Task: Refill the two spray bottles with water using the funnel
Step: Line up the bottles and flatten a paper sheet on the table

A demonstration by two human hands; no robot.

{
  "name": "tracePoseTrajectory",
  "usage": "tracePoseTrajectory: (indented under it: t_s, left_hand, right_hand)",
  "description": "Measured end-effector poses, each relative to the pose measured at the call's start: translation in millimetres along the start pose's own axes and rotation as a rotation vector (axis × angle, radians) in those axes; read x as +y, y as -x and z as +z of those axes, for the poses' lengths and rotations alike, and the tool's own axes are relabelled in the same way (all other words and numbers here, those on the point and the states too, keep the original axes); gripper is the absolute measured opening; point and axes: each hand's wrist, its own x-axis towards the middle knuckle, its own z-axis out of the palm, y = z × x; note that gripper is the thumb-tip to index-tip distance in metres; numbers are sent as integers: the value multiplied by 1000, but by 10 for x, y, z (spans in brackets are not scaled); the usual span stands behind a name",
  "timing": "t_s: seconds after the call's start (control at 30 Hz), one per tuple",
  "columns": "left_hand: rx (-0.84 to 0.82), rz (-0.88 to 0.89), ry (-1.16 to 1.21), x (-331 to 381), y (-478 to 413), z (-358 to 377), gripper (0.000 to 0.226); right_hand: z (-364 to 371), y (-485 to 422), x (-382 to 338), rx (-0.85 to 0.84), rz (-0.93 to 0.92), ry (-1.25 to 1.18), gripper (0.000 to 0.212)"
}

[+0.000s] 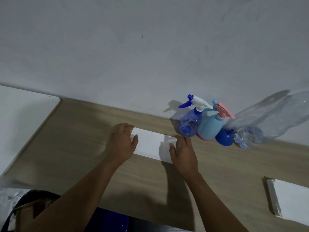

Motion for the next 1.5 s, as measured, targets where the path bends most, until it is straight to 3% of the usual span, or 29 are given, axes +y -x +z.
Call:
tracePoseTrajectory:
  t_s: [0.1, 0.27, 0.8, 1.5]
  left_hand:
    - [-14, 260, -157, 71, 2, 129, 47]
    - [-211, 392, -339, 23, -29, 394, 59]
    - [-334, 377, -275, -33, 61, 615, 66]
    - [-336, 274, -232, 1377, 784, 1221, 68]
  right_hand:
    - [278, -67, -102, -55, -108, 79, 45]
    - [764, -188, -163, -202, -121, 289, 63]
    - [851, -162, 28, -297, -123, 379, 64]
    - [-213, 235, 1232, -362, -199, 425, 65]
